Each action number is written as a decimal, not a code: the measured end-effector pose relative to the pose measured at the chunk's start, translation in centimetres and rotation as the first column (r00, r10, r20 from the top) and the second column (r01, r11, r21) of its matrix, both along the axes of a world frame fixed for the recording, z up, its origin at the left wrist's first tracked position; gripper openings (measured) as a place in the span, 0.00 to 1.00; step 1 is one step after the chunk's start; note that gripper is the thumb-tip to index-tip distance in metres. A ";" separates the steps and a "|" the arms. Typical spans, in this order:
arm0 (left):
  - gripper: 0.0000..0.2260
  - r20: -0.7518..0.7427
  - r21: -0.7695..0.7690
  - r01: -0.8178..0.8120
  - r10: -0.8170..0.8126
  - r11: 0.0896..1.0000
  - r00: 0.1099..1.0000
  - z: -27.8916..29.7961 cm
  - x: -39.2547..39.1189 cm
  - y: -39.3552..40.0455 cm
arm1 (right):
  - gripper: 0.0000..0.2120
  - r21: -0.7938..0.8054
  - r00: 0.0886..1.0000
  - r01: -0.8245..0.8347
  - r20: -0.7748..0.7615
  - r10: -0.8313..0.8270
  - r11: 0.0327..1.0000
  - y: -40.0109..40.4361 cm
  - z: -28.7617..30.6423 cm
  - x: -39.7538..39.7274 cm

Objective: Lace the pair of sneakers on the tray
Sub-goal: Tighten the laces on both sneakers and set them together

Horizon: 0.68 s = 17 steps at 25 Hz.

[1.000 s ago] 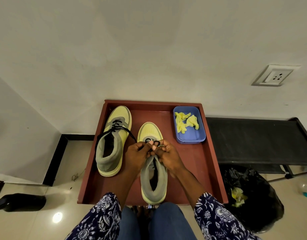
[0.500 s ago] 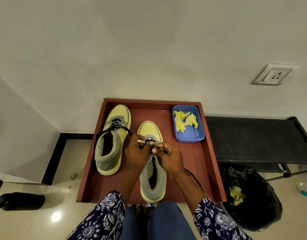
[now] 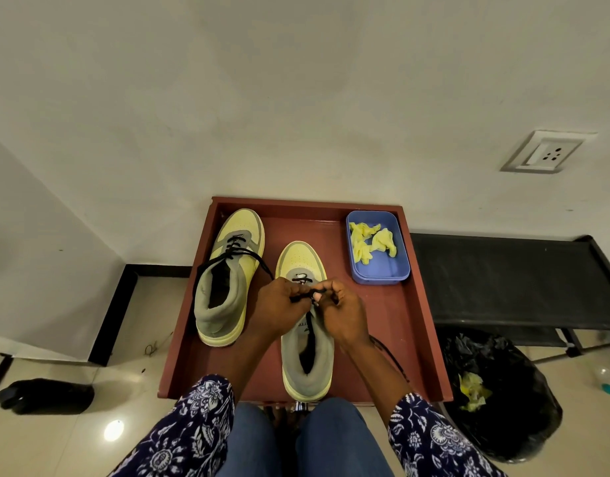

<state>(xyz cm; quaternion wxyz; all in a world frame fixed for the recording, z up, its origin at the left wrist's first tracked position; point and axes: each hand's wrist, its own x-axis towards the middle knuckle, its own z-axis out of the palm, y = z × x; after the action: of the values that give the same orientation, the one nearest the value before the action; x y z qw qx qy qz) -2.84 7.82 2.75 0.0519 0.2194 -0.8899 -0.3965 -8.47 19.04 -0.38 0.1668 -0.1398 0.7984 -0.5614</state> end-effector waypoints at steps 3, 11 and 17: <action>0.10 0.014 -0.026 0.009 -0.009 1.000 1.000 -0.4 0.0 0.0 | 0.09 0.004 1.000 -0.002 -0.002 0.002 1.000 0.1 0.2 0.1; 0.10 0.044 0.061 -0.045 0.043 0.997 0.998 -1.5 -0.6 0.2 | 0.06 0.018 1.000 -0.006 -0.007 0.006 1.000 0.1 0.1 -0.1; 0.07 0.077 0.140 0.004 -0.015 0.990 0.997 -1.4 -0.6 -0.5 | 0.05 0.068 0.997 -0.068 -0.043 0.071 0.995 0.0 0.1 -0.7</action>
<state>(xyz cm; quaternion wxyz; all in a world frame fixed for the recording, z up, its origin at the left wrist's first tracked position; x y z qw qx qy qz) -3.48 7.31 1.37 -0.0005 0.2334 -0.8623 -0.4494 -9.18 19.07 -0.27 0.1726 -0.1746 0.8150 -0.5249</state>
